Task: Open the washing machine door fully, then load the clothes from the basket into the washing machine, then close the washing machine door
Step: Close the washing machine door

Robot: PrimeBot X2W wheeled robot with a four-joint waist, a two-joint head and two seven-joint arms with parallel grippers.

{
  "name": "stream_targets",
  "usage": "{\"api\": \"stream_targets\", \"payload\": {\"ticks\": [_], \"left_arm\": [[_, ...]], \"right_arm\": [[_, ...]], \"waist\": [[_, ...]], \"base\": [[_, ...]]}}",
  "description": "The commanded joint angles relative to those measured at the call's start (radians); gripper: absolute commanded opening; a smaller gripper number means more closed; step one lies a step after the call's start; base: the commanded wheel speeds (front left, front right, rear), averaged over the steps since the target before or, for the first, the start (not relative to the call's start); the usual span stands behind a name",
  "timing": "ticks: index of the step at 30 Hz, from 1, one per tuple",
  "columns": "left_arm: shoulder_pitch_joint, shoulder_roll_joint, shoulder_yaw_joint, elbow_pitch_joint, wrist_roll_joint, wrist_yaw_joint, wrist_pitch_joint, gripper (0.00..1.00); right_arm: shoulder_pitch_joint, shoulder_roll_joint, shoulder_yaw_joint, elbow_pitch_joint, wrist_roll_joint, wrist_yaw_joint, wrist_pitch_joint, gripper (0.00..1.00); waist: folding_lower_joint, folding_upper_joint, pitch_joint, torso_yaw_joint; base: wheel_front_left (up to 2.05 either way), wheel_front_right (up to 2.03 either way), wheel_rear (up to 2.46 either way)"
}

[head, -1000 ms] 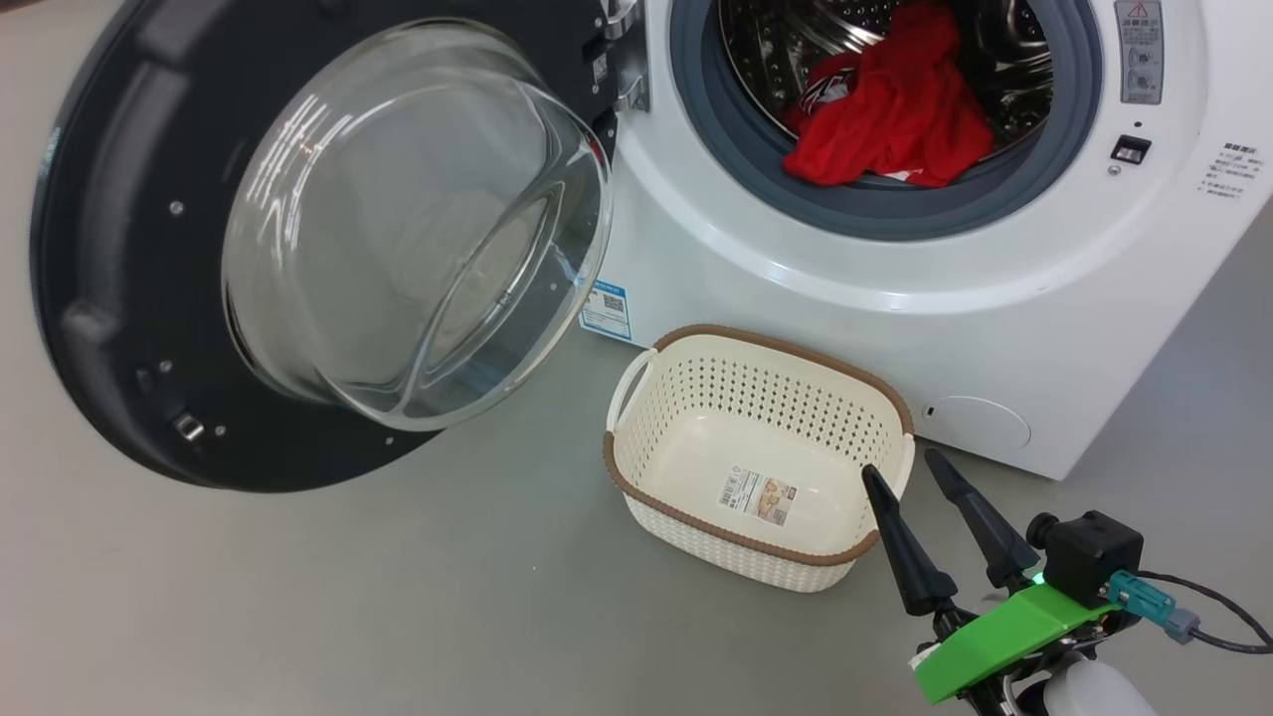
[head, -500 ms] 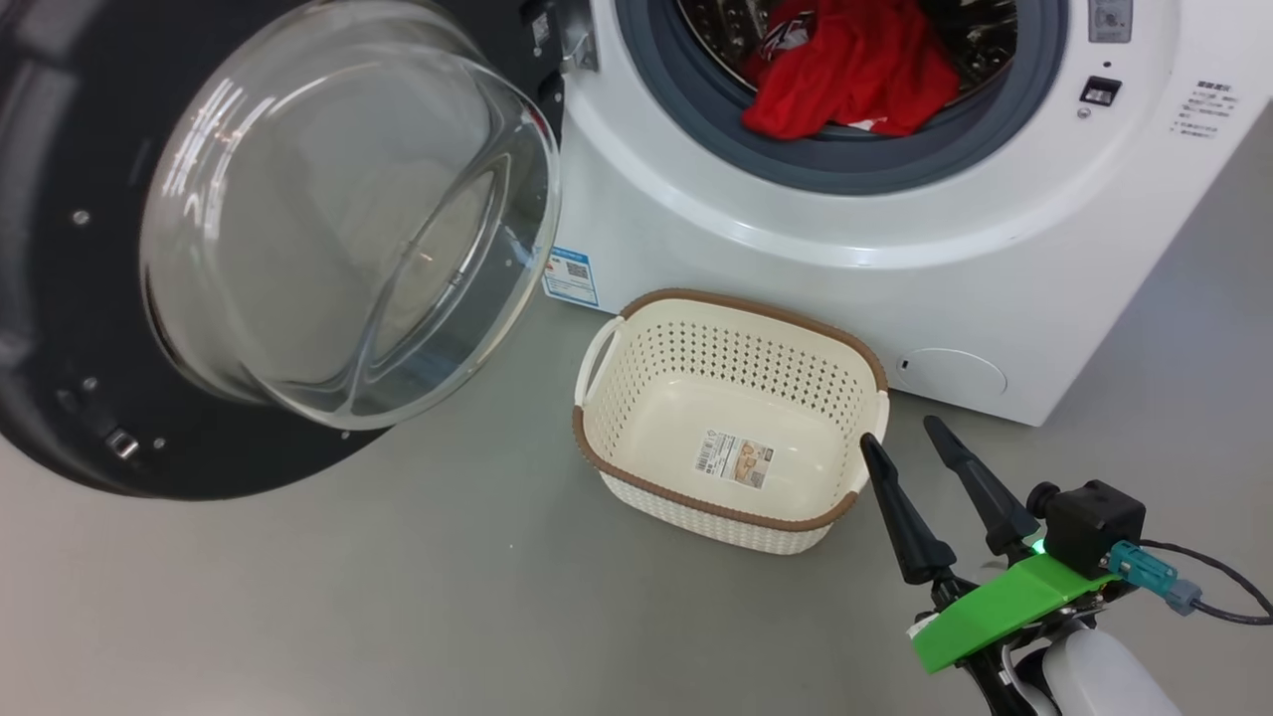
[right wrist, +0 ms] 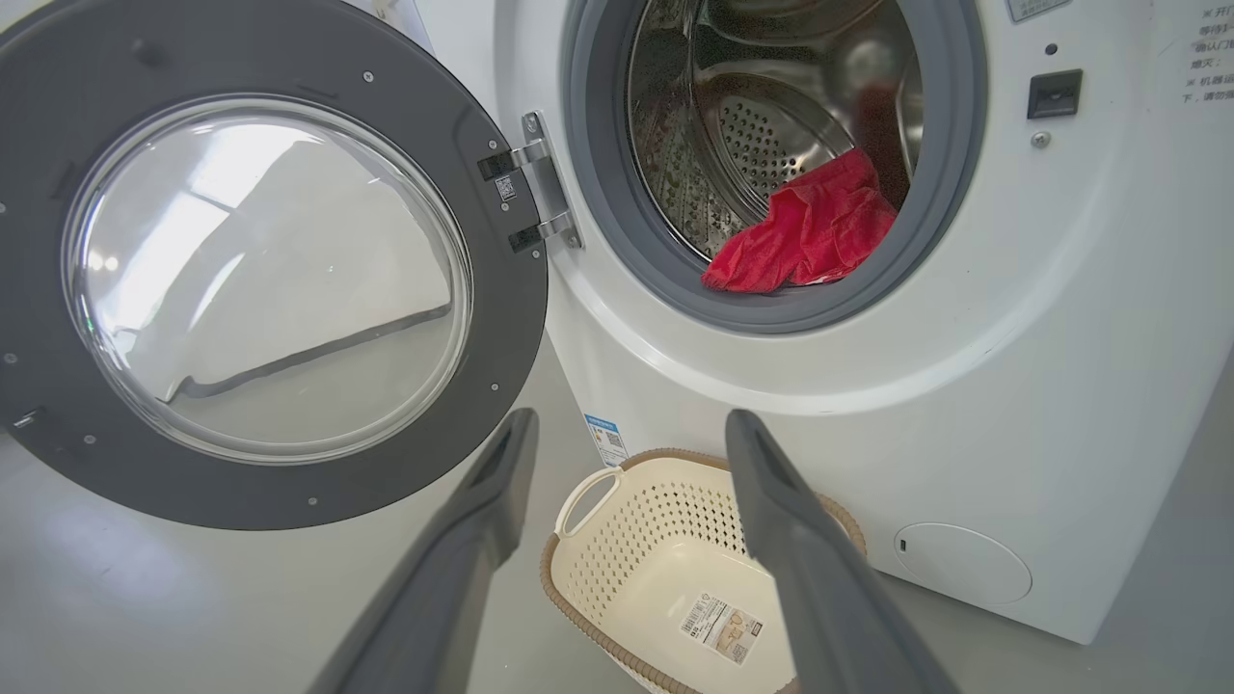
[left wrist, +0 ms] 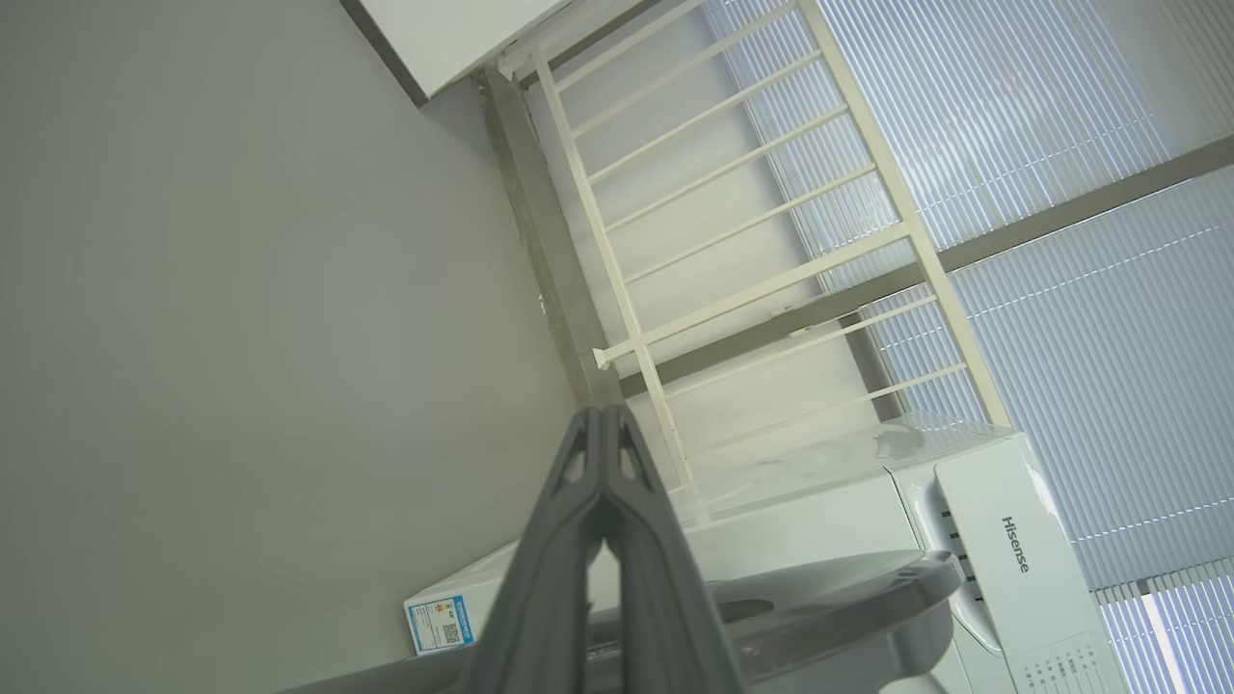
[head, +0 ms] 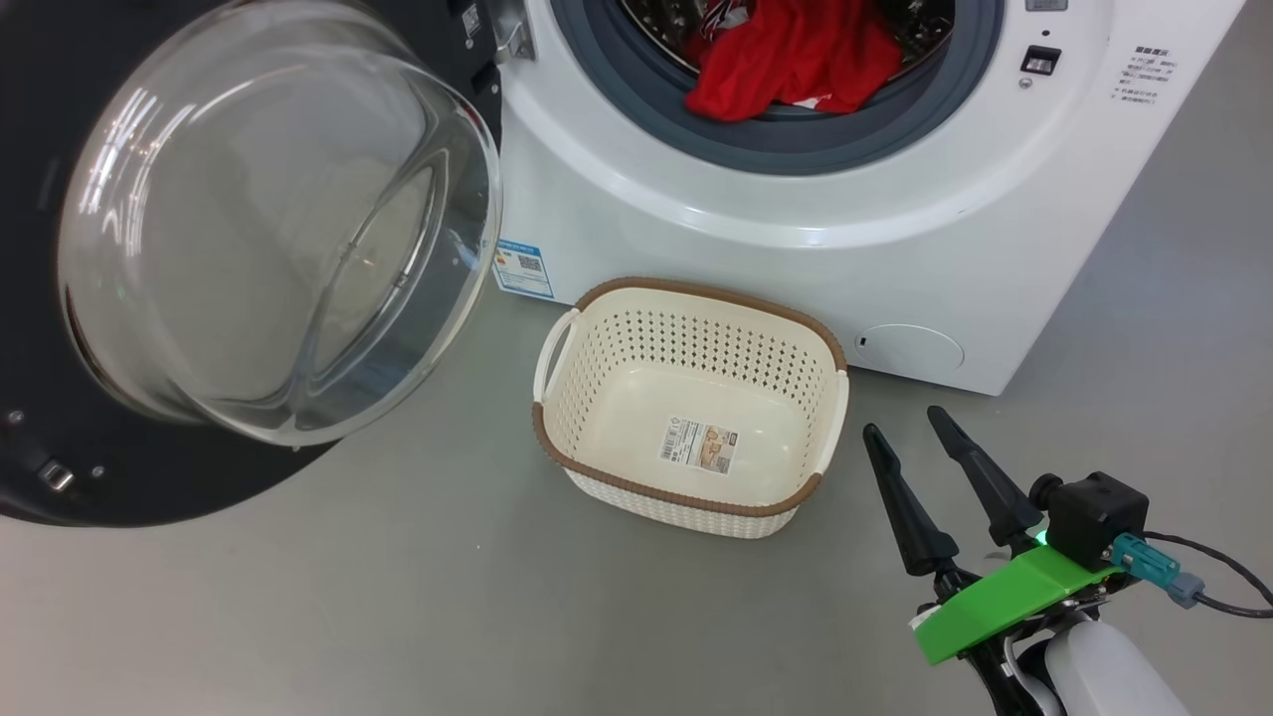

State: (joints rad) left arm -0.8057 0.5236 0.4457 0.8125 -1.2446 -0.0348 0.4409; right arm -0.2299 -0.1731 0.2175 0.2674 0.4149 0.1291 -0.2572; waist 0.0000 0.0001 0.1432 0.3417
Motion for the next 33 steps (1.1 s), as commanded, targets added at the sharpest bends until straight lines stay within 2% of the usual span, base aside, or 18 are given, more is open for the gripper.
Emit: {"api": "stream_targets", "payload": {"ticks": [1, 18, 33], "left_arm": [[-0.038, 0.080, 0.003, 0.001, 0.003, 0.007, 0.021, 0.00], [-0.098, 0.070, -0.069, 0.113, 0.016, 0.009, 0.132, 0.00], [-0.055, 0.019, -0.149, 0.035, 0.013, -0.012, 0.311, 0.00]], "right_arm": [[-0.029, 0.002, 0.021, -0.027, -0.008, 0.002, -0.005, 1.00], [-0.028, 0.016, 0.007, -0.030, -0.010, 0.002, -0.005, 1.00], [-0.010, 0.026, -0.007, -0.031, -0.007, 0.002, -0.005, 1.00]], "waist": [[0.0000, -0.0001, 0.005, -0.007], [0.0000, -0.0001, 0.003, -0.036], [0.0000, -0.0001, -0.028, -0.026]], "base": [[0.00, 0.00, 0.00], [0.00, 0.00, 0.00], [0.00, 0.00, 0.00]]}}
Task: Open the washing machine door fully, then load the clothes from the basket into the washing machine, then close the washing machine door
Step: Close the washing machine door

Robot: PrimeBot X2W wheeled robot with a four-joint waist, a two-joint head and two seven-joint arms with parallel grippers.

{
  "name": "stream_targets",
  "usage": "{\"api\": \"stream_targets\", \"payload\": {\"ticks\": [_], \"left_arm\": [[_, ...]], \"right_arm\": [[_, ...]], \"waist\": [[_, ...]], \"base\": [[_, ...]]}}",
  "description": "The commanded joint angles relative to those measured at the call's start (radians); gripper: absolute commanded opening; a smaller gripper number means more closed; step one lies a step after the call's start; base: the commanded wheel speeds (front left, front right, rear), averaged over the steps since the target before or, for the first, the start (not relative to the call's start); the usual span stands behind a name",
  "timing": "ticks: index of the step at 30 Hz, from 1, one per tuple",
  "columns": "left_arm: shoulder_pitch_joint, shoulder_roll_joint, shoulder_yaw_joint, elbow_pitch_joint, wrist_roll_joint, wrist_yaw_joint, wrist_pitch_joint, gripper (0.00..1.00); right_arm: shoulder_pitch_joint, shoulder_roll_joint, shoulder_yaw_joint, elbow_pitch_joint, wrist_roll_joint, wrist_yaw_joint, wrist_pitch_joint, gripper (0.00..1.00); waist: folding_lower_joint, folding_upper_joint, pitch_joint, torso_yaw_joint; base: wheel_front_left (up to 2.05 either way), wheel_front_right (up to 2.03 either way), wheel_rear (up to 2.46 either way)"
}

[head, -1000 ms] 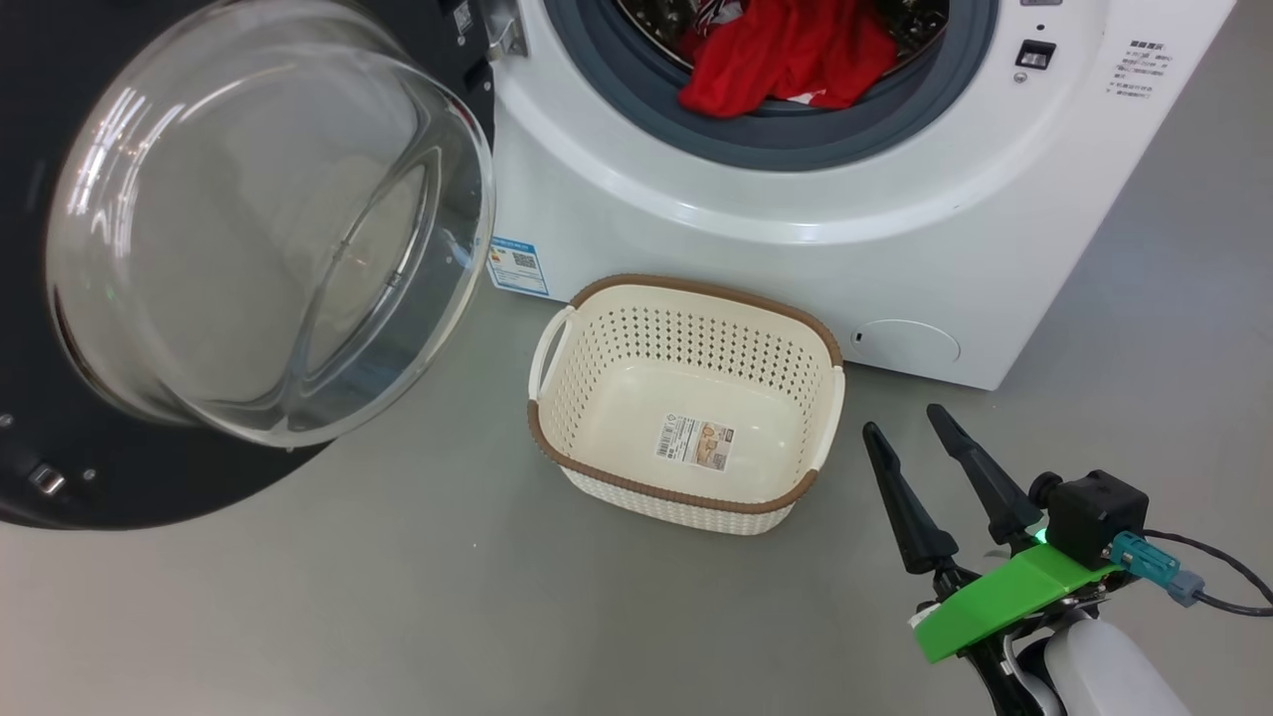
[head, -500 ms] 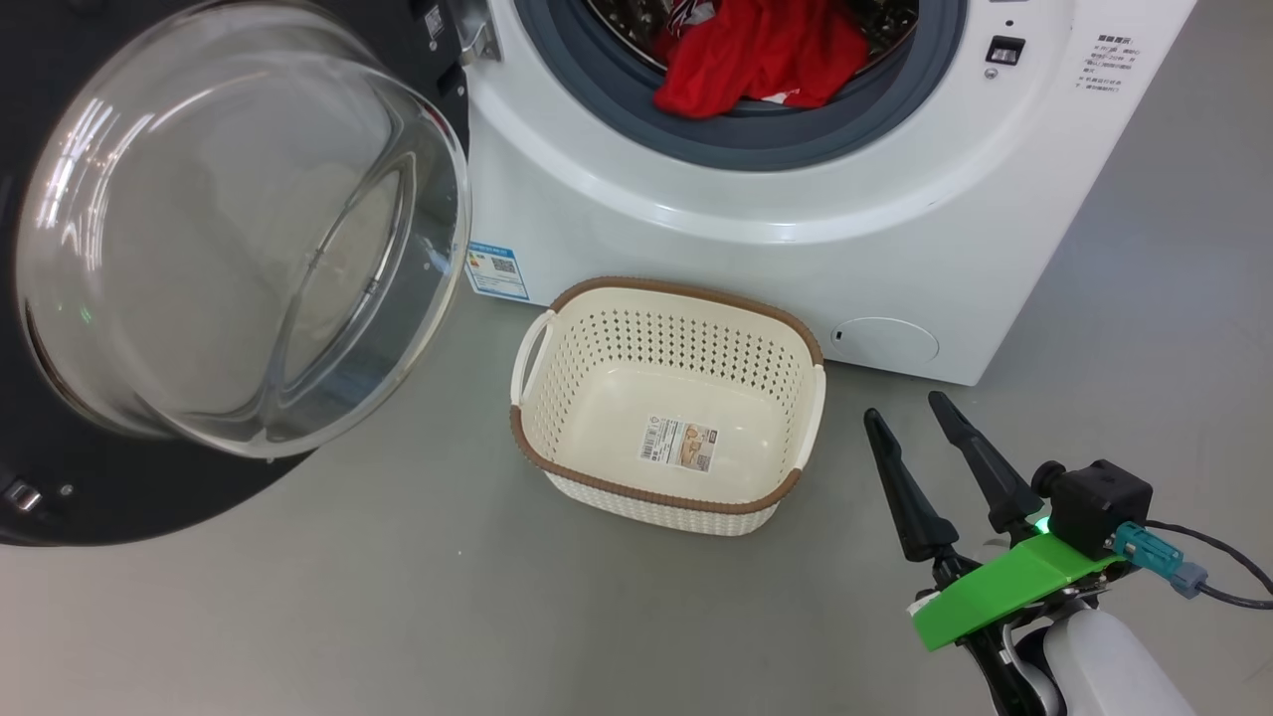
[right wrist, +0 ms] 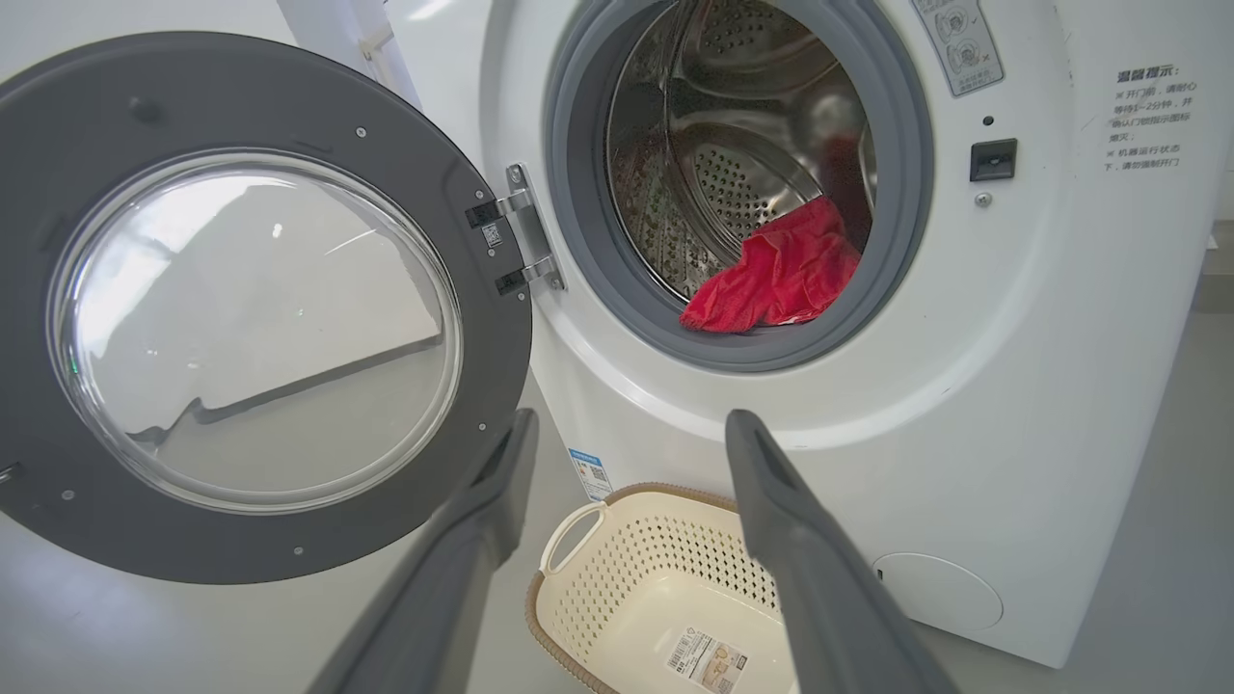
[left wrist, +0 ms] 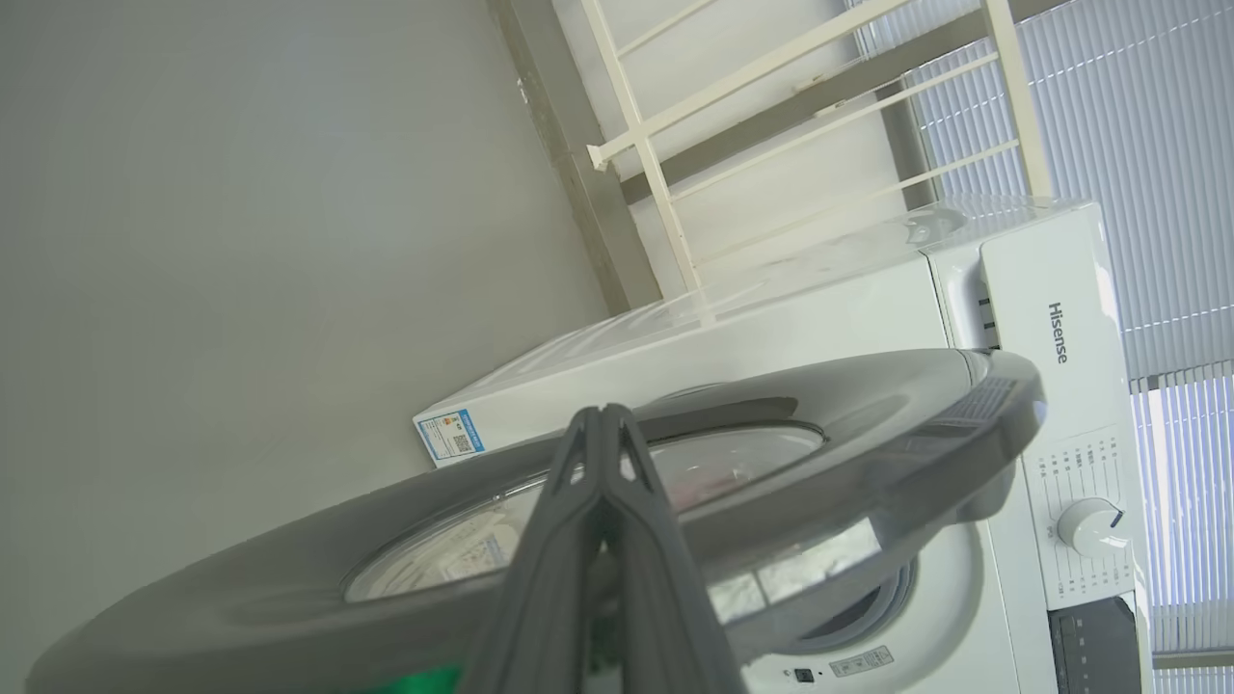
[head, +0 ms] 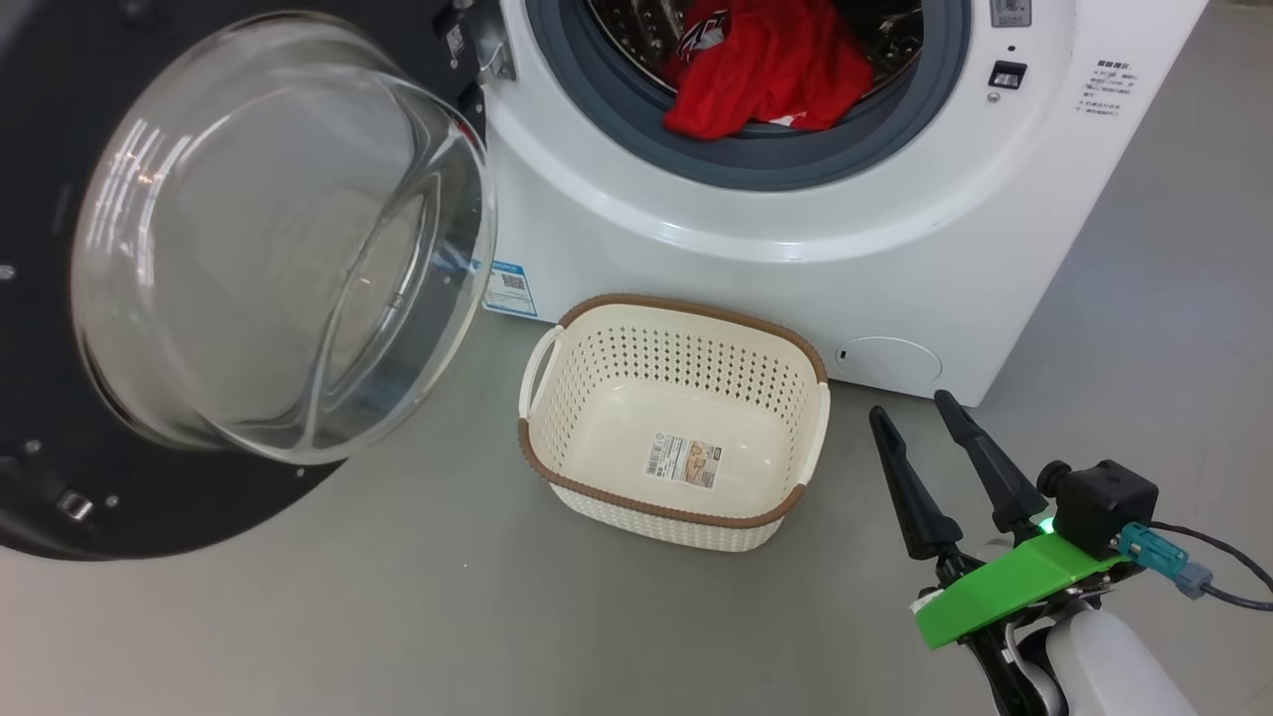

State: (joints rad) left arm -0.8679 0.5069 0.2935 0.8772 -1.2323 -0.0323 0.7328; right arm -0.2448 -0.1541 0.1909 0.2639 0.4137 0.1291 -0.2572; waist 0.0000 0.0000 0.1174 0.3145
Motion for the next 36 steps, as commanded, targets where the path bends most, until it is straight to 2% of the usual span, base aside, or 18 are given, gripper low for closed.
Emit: {"api": "stream_targets", "payload": {"ticks": [1, 8, 18, 27, 32, 36], "left_arm": [[0.013, 0.029, -0.002, -0.042, -0.002, -0.014, 0.037, 0.00], [0.070, -0.039, -0.026, -0.201, -0.042, 0.016, 0.145, 0.00], [0.194, -0.121, -0.047, -0.489, -0.078, 0.123, 0.231, 0.00], [0.274, -0.194, -0.083, -0.698, -0.090, 0.203, 0.265, 0.00], [0.314, -0.217, -0.093, -0.776, -0.090, 0.231, 0.269, 0.00], [0.331, -0.226, -0.083, -0.816, -0.090, 0.237, 0.256, 0.00]], "right_arm": [[0.007, 0.008, 0.019, -0.028, -0.005, 0.002, -0.005, 1.00], [0.022, 0.012, 0.017, -0.029, 0.001, 0.002, -0.005, 1.00], [0.043, 0.014, 0.017, -0.030, 0.007, 0.002, -0.005, 1.00], [0.050, 0.015, 0.022, -0.027, 0.010, 0.002, -0.005, 1.00], [0.050, 0.017, 0.028, -0.027, 0.013, 0.002, -0.005, 1.00], [0.053, 0.015, 0.030, -0.025, 0.014, 0.002, -0.005, 1.00]], "waist": [[0.0000, 0.0000, -0.005, 0.002], [0.0000, 0.0000, -0.030, 0.000], [0.0000, 0.0000, -0.055, -0.005], [0.0000, 0.0000, -0.066, -0.004], [0.0000, 0.0000, -0.069, -0.010], [0.0000, 0.0000, -0.071, -0.012]], "base": [[0.00, 0.00, 0.00], [0.00, 0.00, 0.00], [0.00, 0.00, 0.00], [0.00, 0.00, 0.00], [0.00, 0.00, 0.00], [0.00, 0.00, 0.00]]}}
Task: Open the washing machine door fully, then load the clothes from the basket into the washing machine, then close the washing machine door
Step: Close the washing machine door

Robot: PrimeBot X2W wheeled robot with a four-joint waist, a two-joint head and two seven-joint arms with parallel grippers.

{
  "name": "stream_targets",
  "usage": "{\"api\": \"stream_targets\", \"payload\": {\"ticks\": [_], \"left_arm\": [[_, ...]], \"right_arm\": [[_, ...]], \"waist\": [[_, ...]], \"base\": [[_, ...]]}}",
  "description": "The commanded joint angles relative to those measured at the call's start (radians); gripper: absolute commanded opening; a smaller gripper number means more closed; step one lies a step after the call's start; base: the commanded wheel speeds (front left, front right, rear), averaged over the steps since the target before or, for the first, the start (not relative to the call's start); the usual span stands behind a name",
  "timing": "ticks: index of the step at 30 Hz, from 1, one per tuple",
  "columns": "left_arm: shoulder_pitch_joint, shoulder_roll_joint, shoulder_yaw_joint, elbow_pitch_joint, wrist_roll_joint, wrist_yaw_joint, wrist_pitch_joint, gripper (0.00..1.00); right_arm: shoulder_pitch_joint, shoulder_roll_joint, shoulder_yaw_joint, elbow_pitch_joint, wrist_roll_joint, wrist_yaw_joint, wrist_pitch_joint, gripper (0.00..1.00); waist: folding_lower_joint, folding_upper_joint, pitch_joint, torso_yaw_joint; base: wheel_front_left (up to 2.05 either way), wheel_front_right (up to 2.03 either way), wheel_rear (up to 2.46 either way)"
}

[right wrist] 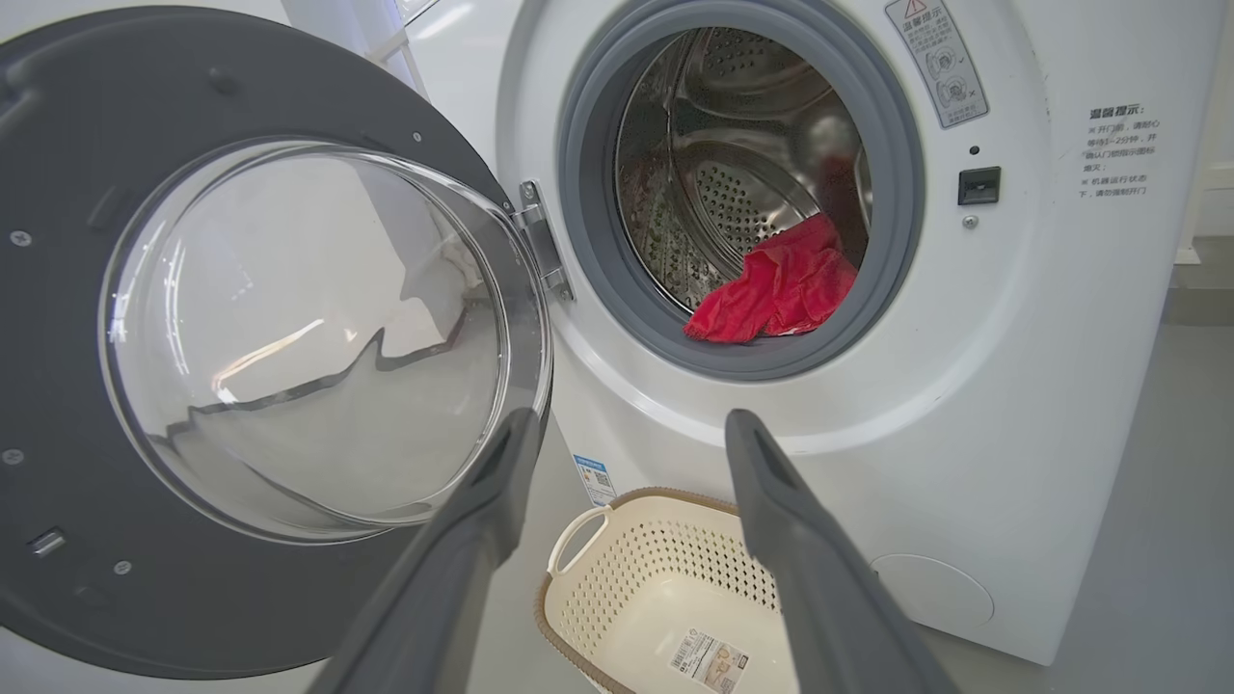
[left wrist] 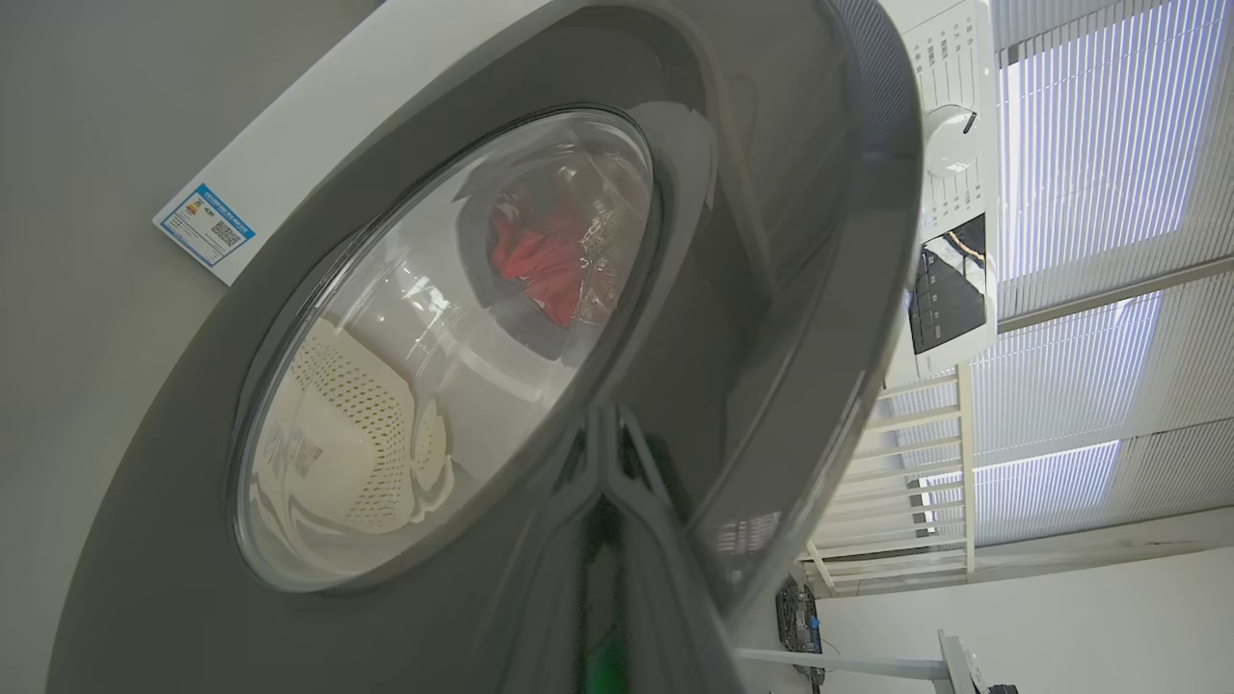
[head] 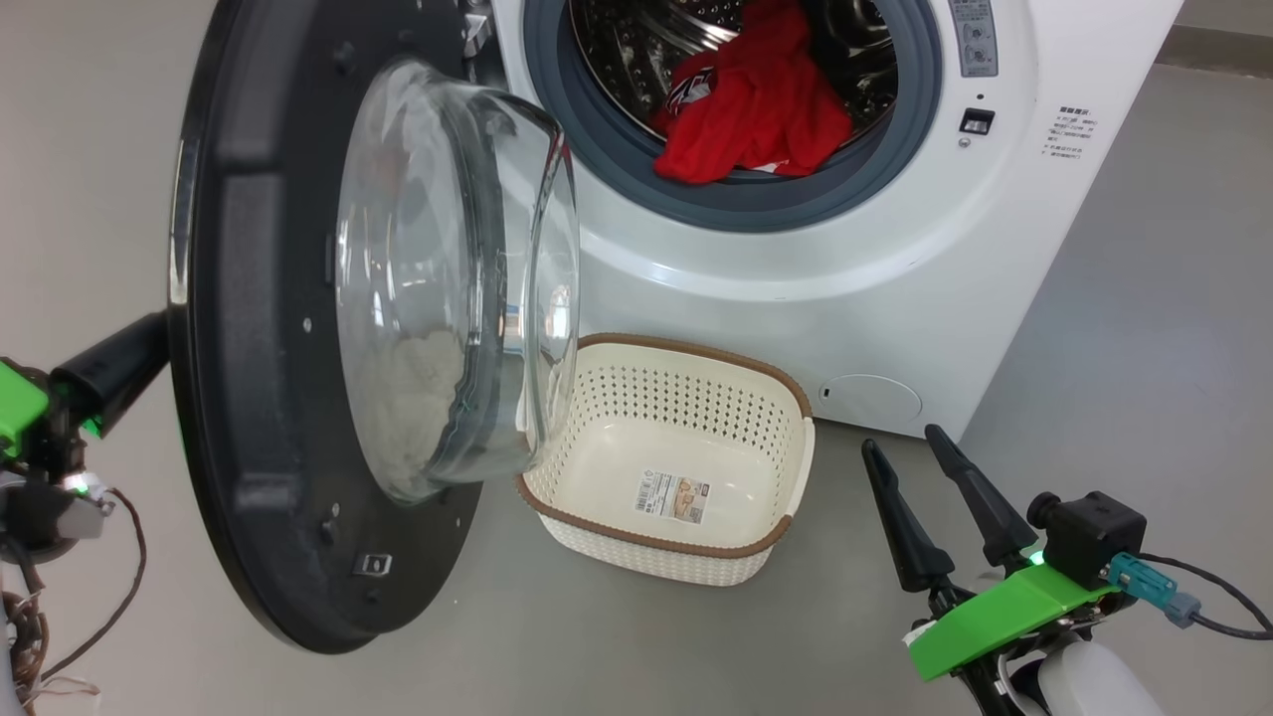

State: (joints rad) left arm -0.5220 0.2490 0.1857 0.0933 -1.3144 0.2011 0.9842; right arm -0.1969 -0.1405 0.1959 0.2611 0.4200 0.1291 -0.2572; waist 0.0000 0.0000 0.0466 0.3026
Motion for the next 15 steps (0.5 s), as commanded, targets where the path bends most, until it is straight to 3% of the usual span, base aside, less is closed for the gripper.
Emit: {"api": "stream_targets", "payload": {"ticks": [1, 11, 12, 13, 15], "left_arm": [[-0.012, 0.031, 0.028, -0.039, -0.007, 0.005, 0.001, 0.00], [0.040, 0.061, 0.069, -0.073, 0.030, -0.039, -0.055, 0.00], [0.045, 0.064, 0.073, -0.076, 0.036, -0.050, -0.066, 0.34], [0.049, 0.064, 0.079, -0.078, 0.039, -0.058, -0.077, 0.50], [0.058, 0.066, 0.090, -0.084, 0.050, -0.074, -0.100, 0.96]], "right_arm": [[0.006, 0.001, 0.024, -0.022, 0.008, 0.002, -0.005, 1.00], [0.018, -0.004, 0.022, -0.022, 0.010, 0.002, -0.005, 1.00], [0.019, -0.005, 0.021, -0.022, 0.010, 0.002, -0.005, 1.00], [0.019, -0.005, 0.022, -0.022, 0.010, 0.002, -0.005, 1.00], [0.018, -0.005, 0.022, -0.022, 0.010, 0.002, -0.005, 1.00]], "waist": [[0.0000, 0.0000, -0.001, 0.000], [0.0000, 0.0000, -0.013, 0.022], [0.0000, 0.0000, -0.014, 0.027], [0.0000, 0.0000, -0.015, 0.030], [0.0000, 0.0000, -0.014, 0.037]], "base": [[0.00, 0.00, 0.00], [0.00, 0.00, 0.00], [0.00, 0.00, 0.00], [0.00, 0.00, 0.00], [0.00, 0.00, 0.00]]}}
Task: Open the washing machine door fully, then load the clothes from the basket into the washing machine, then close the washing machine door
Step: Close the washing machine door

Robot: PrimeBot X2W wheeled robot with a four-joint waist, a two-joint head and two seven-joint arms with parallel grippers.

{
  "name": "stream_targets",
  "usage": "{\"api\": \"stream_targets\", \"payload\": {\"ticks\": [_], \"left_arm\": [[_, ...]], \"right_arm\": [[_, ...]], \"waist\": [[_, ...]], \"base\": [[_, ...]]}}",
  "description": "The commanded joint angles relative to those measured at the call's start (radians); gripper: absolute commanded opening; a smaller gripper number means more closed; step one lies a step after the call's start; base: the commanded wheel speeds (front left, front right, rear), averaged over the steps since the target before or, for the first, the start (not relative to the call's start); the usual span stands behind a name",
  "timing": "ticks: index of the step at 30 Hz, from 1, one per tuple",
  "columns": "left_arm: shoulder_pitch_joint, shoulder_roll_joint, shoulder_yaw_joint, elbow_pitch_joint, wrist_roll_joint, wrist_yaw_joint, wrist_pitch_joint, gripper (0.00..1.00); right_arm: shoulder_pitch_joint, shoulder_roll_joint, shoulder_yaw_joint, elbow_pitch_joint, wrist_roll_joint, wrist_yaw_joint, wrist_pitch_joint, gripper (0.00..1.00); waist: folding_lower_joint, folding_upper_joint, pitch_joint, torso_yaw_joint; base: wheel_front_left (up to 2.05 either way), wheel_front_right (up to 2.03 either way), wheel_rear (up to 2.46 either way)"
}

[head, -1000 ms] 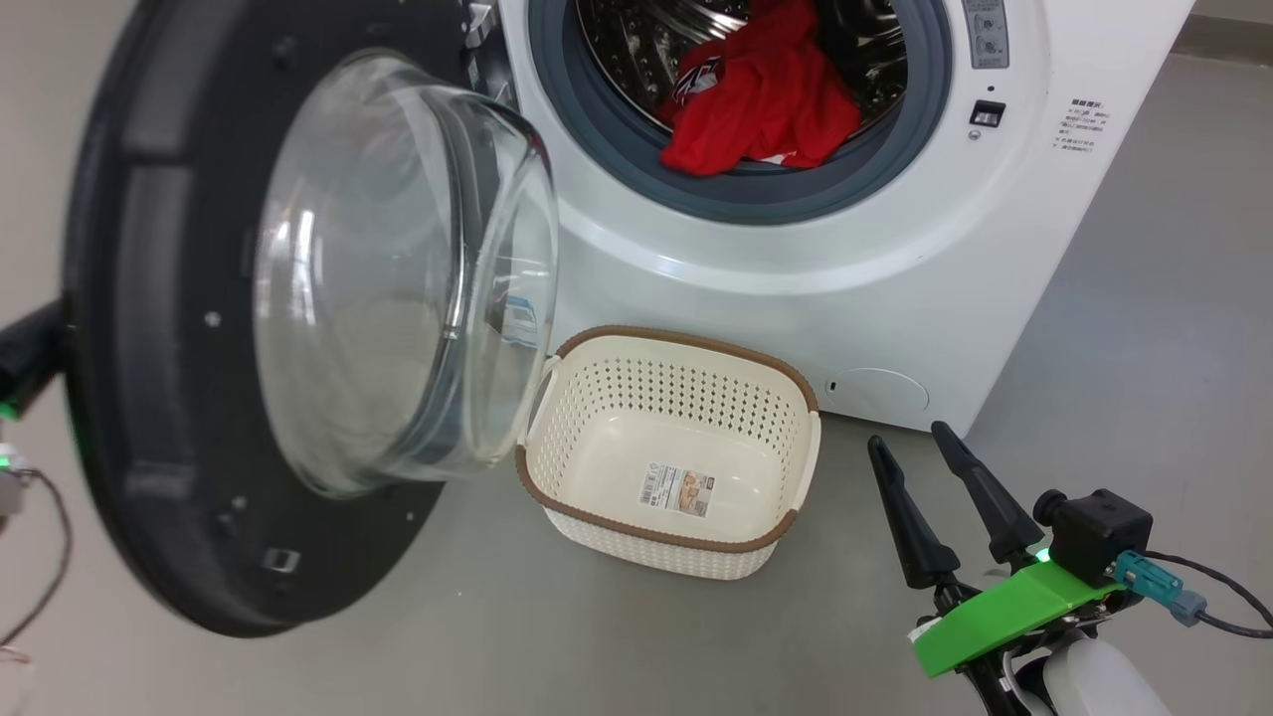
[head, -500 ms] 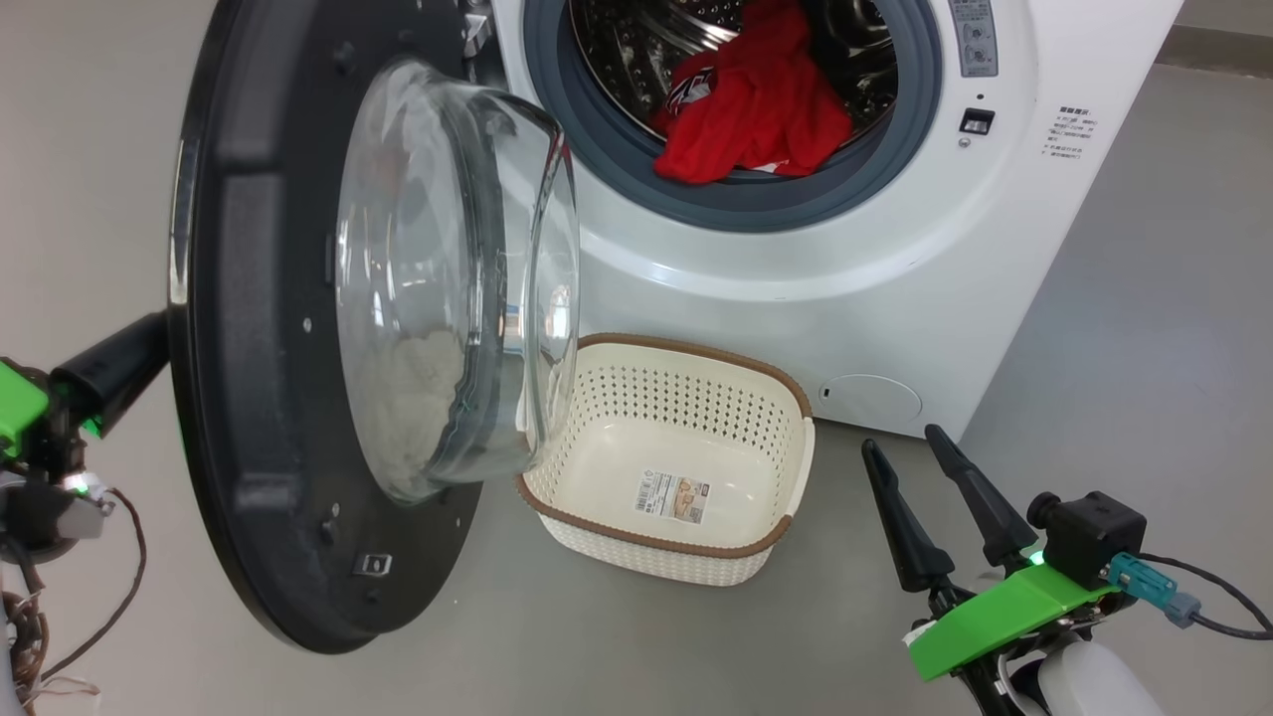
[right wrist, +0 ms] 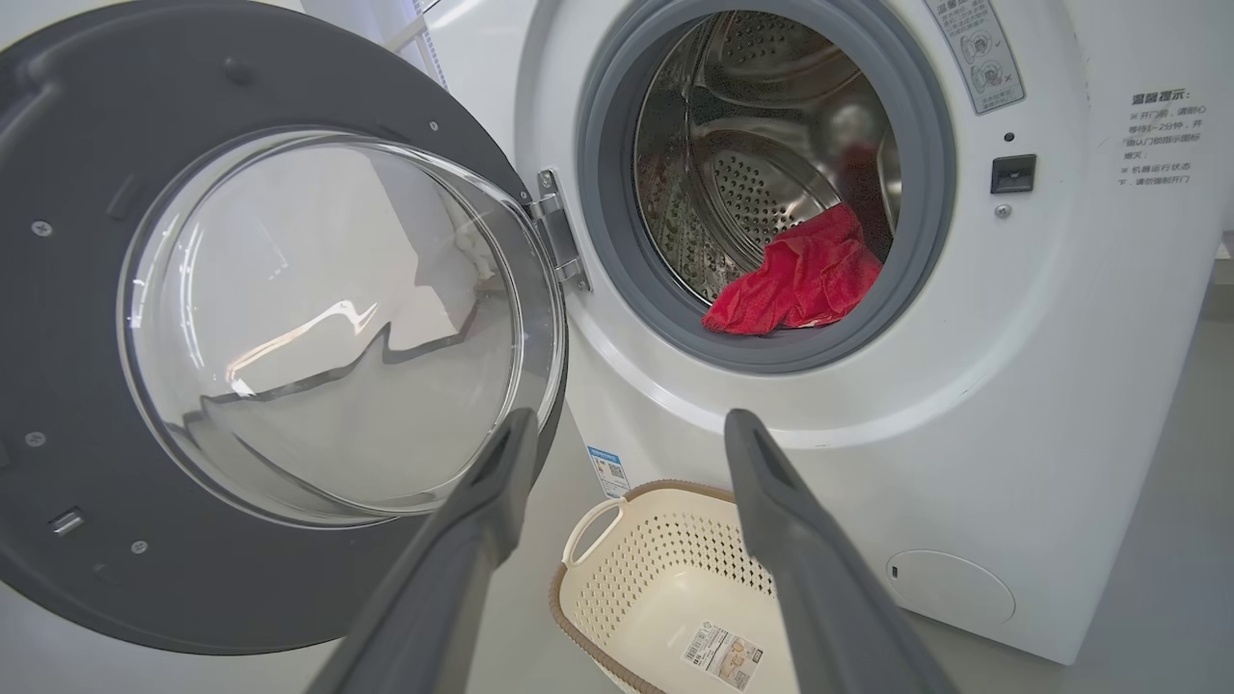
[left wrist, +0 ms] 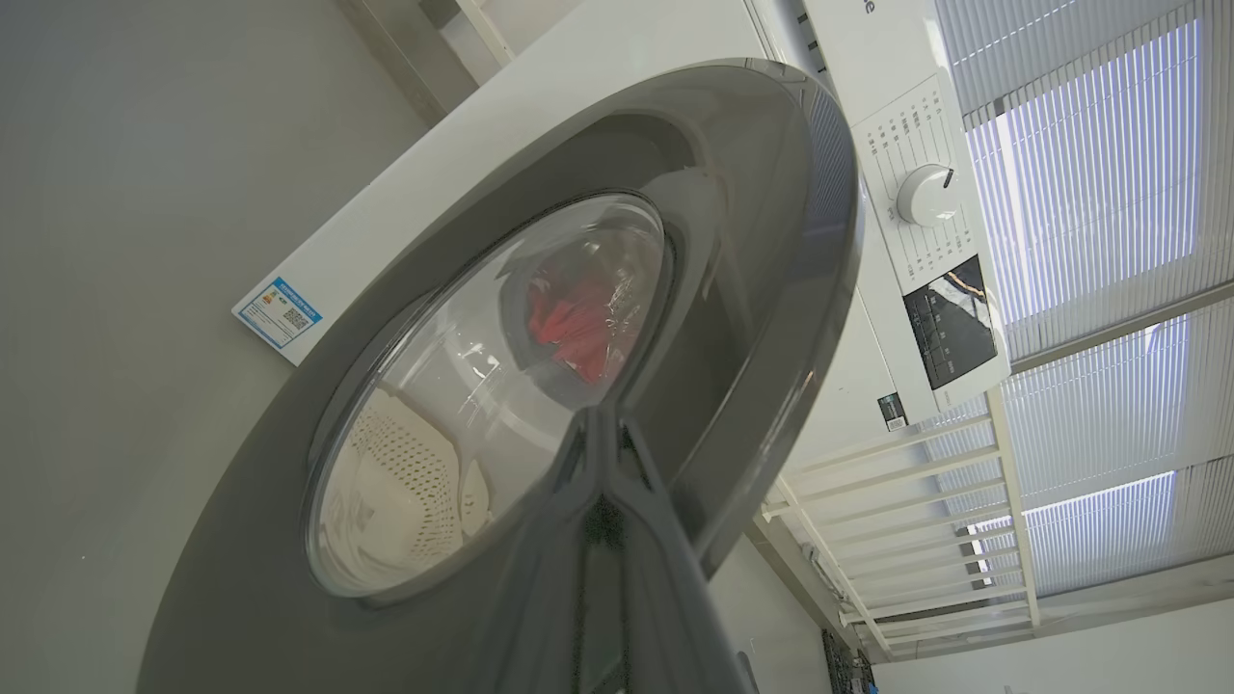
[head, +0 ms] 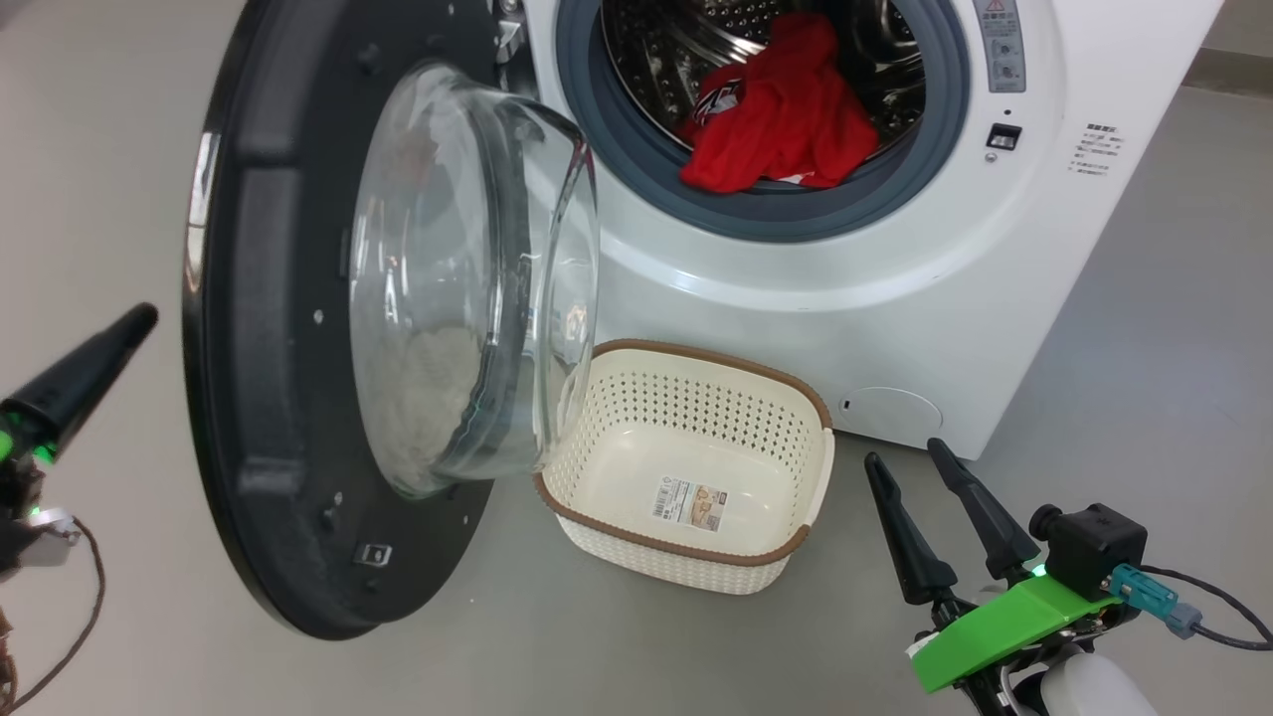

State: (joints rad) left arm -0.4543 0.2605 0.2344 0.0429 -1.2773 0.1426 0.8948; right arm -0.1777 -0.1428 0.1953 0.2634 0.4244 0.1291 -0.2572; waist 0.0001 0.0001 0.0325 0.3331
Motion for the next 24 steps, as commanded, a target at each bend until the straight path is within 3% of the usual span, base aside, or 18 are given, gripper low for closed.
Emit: {"api": "stream_targets", "payload": {"ticks": [1, 13, 15, 24], "left_arm": [[-0.005, 0.055, 0.044, -0.037, 0.020, -0.023, -0.022, 1.00], [0.105, 0.071, 0.091, -0.089, 0.135, -0.155, -0.190, 1.00], [0.163, 0.059, 0.106, -0.115, 0.193, -0.194, -0.273, 1.00], [0.306, 0.005, 0.102, -0.153, 0.328, -0.257, -0.495, 1.00]], "right_arm": [[-0.001, -0.003, 0.020, -0.025, 0.005, 0.002, -0.005, 1.00], [-0.010, -0.006, 0.019, -0.030, 0.001, 0.002, -0.005, 1.00], [-0.007, -0.008, 0.014, -0.032, 0.001, 0.002, -0.005, 1.00], [-0.003, -0.015, 0.001, -0.040, -0.002, 0.002, -0.005, 1.00]], "waist": [[-0.0001, -0.0001, 0.001, 0.012], [-0.0001, -0.0001, 0.011, 0.032], [-0.0001, -0.0001, 0.012, 0.036], [-0.0001, -0.0001, 0.018, 0.055]], "base": [[0.00, 0.00, 0.00], [0.00, 0.00, 0.00], [0.00, 0.00, 0.00], [0.00, 0.00, 0.00]]}}
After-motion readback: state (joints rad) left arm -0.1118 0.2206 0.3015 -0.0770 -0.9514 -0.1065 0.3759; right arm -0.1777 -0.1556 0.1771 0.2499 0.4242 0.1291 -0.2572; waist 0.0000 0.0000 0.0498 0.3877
